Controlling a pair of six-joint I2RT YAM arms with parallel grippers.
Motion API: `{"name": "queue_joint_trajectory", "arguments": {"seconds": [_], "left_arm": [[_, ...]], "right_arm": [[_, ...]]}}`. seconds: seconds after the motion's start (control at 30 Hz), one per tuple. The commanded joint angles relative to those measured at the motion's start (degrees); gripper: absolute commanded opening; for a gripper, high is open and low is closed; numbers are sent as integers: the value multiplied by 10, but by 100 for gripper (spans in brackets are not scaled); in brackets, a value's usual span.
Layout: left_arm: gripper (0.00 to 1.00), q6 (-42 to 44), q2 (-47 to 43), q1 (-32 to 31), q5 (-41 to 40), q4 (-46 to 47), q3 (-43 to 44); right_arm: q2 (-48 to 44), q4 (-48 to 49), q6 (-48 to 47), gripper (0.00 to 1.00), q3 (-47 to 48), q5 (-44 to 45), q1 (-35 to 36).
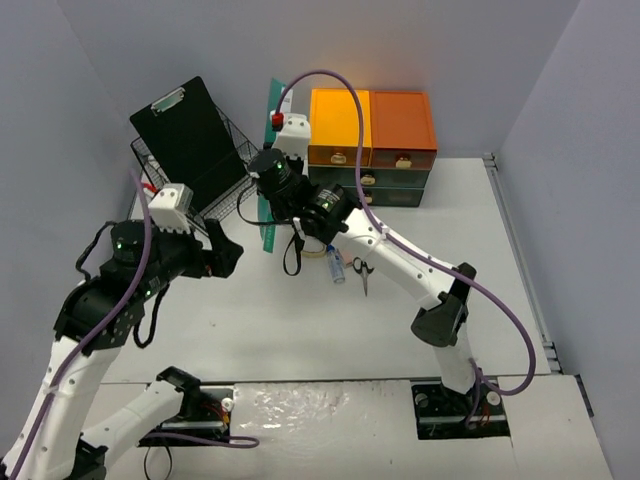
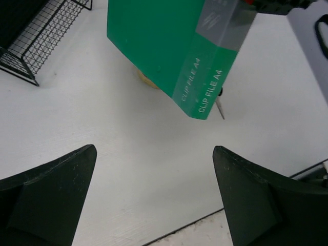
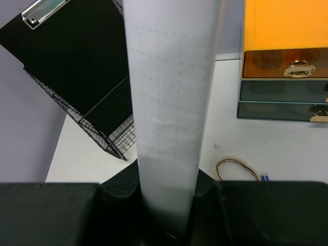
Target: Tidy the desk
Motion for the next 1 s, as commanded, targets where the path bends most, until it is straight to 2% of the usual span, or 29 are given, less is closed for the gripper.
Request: {"name": "queue_joint_trajectory", "arguments": {"seconds": [0.0,0.1,0.17,0.27,0.43,0.57,0.83,0.97], "left_arm": [[94,81,64,-16,-58,67,35],[94,108,94,-57,-95,70,61],[94,126,122,-91,-150,60,85],[95,149,143,-176,-223,62,117],[95,174,167,-273,-342,77,141],[95,185,163,-295,-382,113,130],[95,209,161,-331,-443,232,70],[95,230,160,-344,-472,279,42]], "right_arm": [[-10,48,-11,0,42,27,-13],[-10,48,-12,0,40,28,-20],[-12,48,-11,0,37,30,-23],[-12,48,-10,0,37,26,-26],[-8,48,-16,0,46,20,-30],[-12,48,-4,0,41,5,-38],[-51,48,70,0,12,-86,-71],[-69,47,75,0,31,-108,-79]]}}
